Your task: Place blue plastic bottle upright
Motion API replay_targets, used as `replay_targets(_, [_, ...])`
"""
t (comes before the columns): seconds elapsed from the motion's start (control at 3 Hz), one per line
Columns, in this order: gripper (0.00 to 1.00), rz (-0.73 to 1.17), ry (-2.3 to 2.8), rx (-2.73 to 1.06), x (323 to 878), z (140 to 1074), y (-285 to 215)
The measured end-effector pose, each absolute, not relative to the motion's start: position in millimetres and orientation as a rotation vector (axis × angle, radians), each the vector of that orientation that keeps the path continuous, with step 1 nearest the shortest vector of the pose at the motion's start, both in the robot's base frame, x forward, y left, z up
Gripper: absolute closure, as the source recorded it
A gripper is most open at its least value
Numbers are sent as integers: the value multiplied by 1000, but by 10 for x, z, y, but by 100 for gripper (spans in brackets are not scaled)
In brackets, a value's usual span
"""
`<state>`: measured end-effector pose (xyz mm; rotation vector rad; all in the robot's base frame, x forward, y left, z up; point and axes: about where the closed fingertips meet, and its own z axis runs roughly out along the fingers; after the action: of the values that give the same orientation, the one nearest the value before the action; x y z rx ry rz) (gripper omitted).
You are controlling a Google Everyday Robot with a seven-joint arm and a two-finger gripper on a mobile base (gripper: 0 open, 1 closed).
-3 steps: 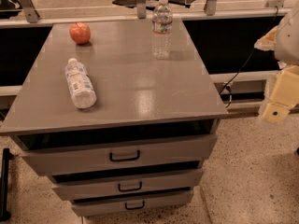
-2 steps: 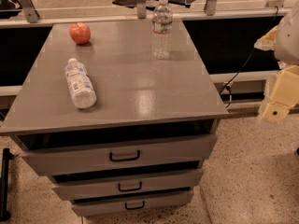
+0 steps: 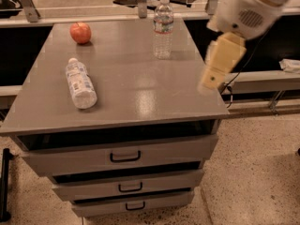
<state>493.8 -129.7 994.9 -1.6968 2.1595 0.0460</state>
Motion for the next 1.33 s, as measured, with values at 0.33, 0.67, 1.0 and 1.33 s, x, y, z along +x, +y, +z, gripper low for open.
replay_targets(0.33, [0,201,2128,-1665,5322,10069,-518])
replay_targets(0.67, [0,327,2149,-1575,5595,10182,95])
replay_targets(1.0, [0,362,2176,-1517,5641,10233,252])
replay_targets(1.33, [0,361,2176,-1516,5642,10231,245])
